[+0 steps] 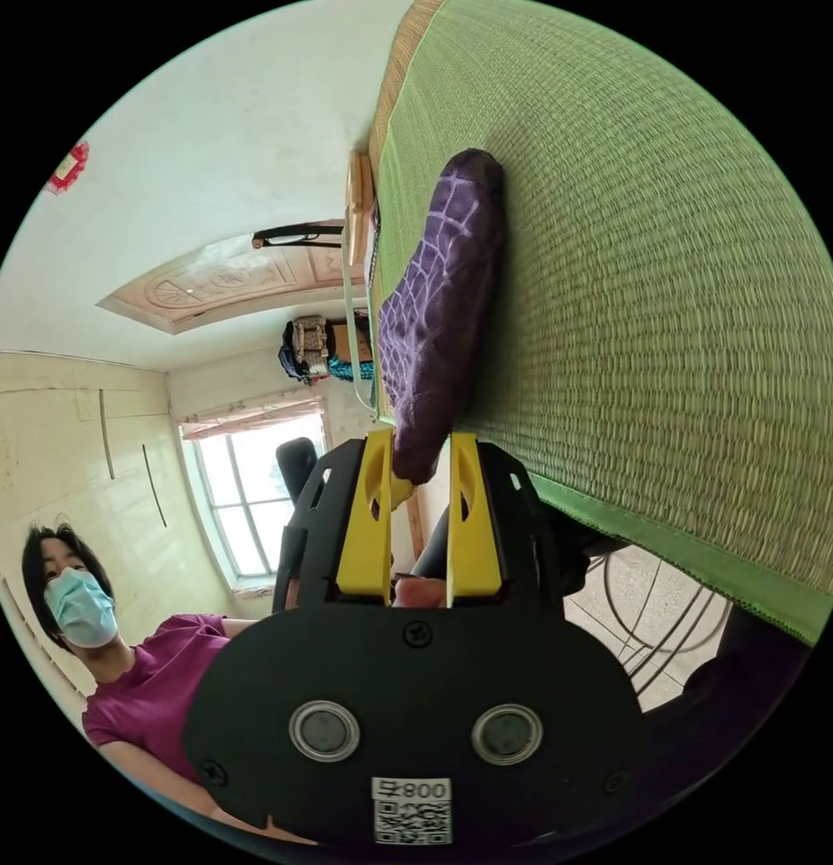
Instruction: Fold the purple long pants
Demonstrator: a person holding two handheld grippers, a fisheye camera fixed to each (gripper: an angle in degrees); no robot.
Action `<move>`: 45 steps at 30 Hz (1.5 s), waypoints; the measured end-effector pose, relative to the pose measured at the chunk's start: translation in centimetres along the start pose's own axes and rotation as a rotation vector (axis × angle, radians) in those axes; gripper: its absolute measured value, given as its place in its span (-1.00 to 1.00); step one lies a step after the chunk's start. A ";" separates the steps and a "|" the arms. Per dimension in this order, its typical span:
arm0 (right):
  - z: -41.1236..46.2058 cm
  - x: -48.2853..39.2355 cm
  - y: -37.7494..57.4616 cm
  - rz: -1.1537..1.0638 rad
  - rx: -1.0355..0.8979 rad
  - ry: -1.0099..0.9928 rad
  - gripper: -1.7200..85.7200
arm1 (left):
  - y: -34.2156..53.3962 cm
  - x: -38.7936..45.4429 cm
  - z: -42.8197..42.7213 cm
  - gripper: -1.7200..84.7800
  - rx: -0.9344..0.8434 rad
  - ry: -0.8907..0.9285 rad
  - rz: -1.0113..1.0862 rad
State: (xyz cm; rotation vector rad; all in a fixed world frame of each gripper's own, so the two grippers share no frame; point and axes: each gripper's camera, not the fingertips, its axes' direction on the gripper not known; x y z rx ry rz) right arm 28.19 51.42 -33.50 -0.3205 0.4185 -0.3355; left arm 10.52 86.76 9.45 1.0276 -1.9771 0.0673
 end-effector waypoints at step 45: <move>-14.9 0.1 24.4 -0.044 0.069 -0.096 -0.92 | 32.7 -23.7 -1.1 -0.63 0.651 0.606 -0.635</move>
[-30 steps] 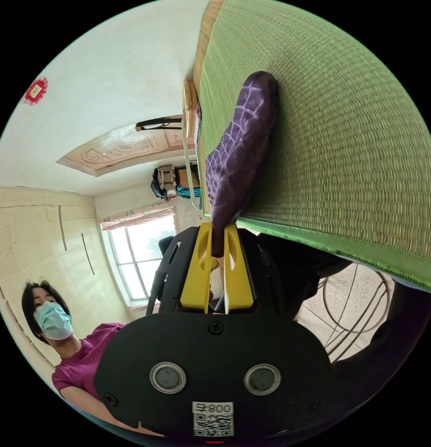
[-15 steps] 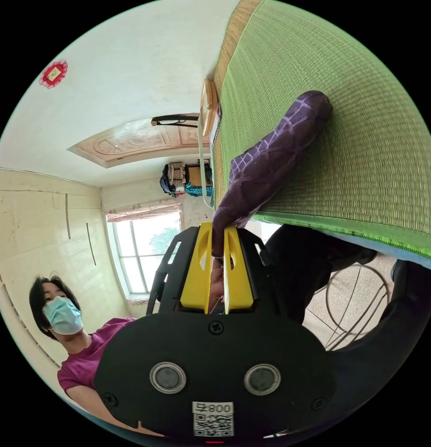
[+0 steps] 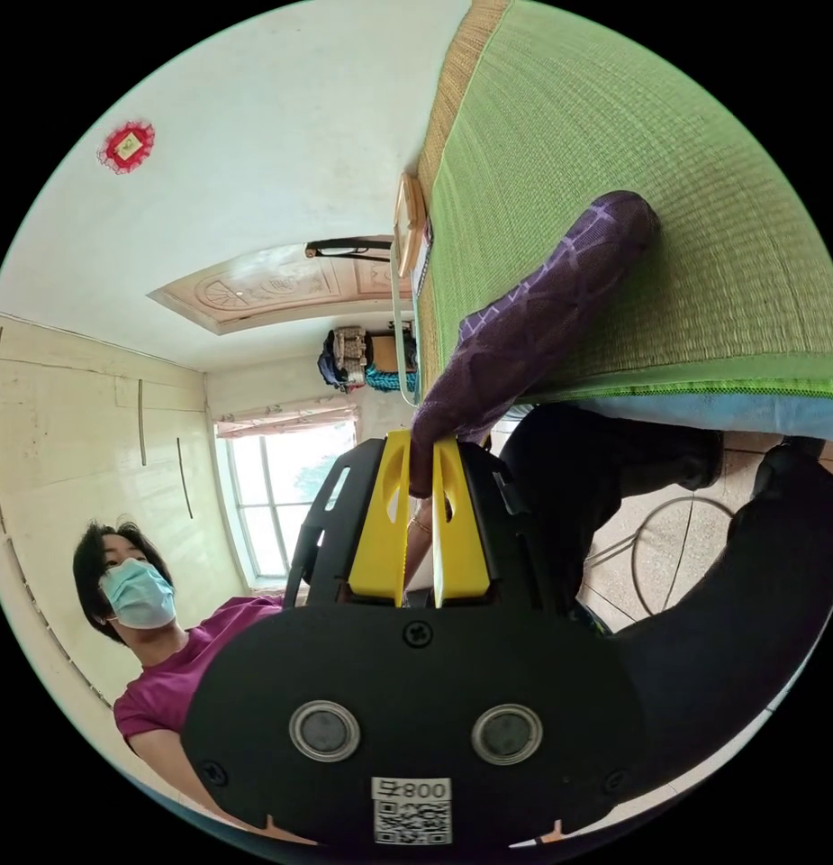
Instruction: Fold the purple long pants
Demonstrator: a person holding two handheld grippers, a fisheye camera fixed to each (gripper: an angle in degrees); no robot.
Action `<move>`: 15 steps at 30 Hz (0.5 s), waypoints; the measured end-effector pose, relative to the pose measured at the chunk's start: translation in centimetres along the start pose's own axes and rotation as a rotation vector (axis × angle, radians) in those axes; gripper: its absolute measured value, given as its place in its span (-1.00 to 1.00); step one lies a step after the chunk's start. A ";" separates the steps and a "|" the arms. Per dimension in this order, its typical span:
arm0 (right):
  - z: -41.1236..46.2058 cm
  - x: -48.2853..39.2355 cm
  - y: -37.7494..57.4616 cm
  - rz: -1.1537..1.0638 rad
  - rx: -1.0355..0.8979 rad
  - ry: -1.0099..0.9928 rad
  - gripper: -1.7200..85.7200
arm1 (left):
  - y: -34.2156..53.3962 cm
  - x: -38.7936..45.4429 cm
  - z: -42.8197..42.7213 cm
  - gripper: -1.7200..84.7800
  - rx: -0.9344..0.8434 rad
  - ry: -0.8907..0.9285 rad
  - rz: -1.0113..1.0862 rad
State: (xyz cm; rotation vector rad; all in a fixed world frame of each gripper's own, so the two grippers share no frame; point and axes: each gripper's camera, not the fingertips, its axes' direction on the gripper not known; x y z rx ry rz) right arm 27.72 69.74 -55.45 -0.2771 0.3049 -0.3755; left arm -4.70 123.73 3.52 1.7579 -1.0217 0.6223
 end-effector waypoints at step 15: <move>-7.3 5.1 6.3 0.025 0.049 0.001 -0.91 | 0.1 2.4 1.1 -0.79 -0.054 -0.070 0.002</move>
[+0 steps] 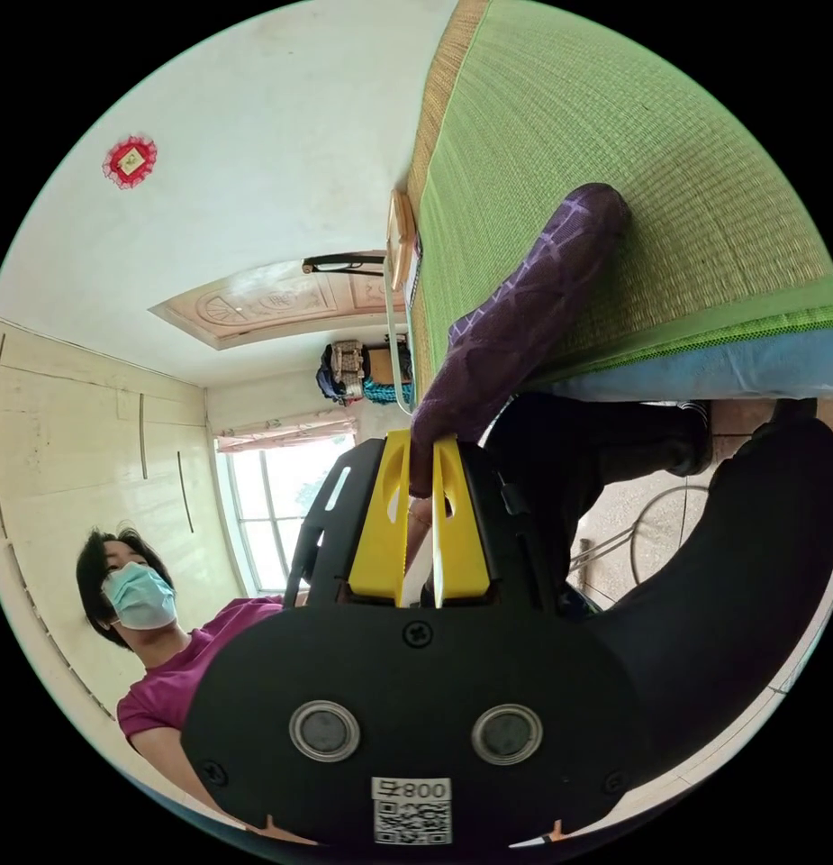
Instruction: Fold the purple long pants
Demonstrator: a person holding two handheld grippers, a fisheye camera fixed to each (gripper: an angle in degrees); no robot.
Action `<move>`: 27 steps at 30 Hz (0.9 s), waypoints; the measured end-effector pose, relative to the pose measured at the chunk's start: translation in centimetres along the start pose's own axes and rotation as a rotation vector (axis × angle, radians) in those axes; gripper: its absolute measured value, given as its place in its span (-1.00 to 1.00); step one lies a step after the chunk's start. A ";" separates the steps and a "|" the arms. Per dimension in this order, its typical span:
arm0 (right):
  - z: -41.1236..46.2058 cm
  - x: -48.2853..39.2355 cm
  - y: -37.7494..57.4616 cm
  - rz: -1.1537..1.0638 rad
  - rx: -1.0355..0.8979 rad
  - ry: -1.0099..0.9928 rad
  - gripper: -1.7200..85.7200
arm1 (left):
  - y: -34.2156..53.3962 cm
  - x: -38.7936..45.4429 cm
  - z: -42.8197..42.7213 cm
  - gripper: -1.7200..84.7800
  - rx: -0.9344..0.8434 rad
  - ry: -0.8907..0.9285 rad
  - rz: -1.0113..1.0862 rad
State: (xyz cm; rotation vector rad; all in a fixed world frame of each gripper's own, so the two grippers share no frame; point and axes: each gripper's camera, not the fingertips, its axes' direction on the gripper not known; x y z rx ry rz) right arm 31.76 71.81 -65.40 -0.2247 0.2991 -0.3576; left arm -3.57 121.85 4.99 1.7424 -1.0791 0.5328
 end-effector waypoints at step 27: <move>-18.6 15.6 13.1 -0.038 0.129 -0.104 -0.92 | -0.3 19.8 6.7 -0.80 -0.127 0.006 0.102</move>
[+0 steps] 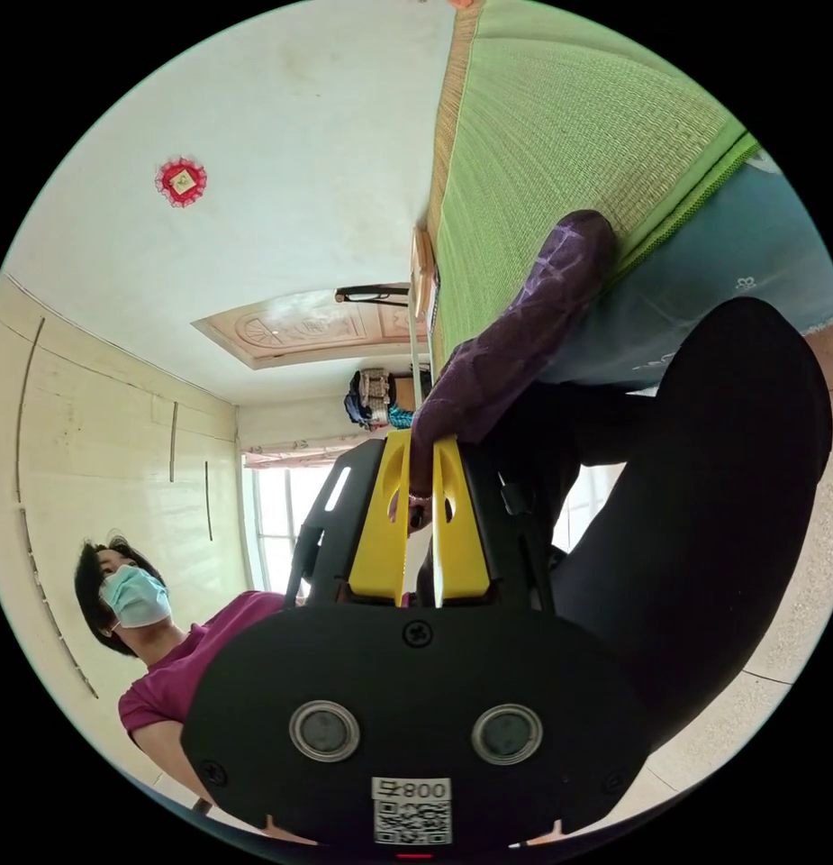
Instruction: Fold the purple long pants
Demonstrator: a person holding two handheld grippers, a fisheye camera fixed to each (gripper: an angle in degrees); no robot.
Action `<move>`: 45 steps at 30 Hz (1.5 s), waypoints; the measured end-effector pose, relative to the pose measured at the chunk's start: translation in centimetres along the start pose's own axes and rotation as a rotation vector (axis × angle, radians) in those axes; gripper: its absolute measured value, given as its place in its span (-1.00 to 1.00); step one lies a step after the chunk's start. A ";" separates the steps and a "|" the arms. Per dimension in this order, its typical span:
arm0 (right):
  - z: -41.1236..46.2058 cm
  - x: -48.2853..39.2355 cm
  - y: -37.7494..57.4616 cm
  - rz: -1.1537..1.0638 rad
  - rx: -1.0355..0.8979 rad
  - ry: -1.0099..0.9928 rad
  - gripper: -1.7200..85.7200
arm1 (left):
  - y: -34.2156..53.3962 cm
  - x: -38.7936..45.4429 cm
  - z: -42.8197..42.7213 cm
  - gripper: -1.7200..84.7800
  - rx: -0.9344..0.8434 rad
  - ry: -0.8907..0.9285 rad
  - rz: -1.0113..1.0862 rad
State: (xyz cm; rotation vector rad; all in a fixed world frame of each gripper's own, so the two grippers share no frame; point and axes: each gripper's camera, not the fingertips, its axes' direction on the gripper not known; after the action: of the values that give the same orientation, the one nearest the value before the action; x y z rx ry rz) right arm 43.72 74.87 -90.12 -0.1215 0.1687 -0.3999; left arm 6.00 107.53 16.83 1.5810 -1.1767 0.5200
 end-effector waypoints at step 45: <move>-64.5 15.3 -4.1 -0.383 0.778 0.289 -0.93 | -25.6 69.1 96.2 -0.80 -0.872 -0.150 0.599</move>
State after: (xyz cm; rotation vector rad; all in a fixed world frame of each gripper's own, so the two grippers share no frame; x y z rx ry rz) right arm 44.03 59.60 -154.77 0.6829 0.2647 -0.8387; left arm 35.69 -9.58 25.73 0.5173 -1.6948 0.1945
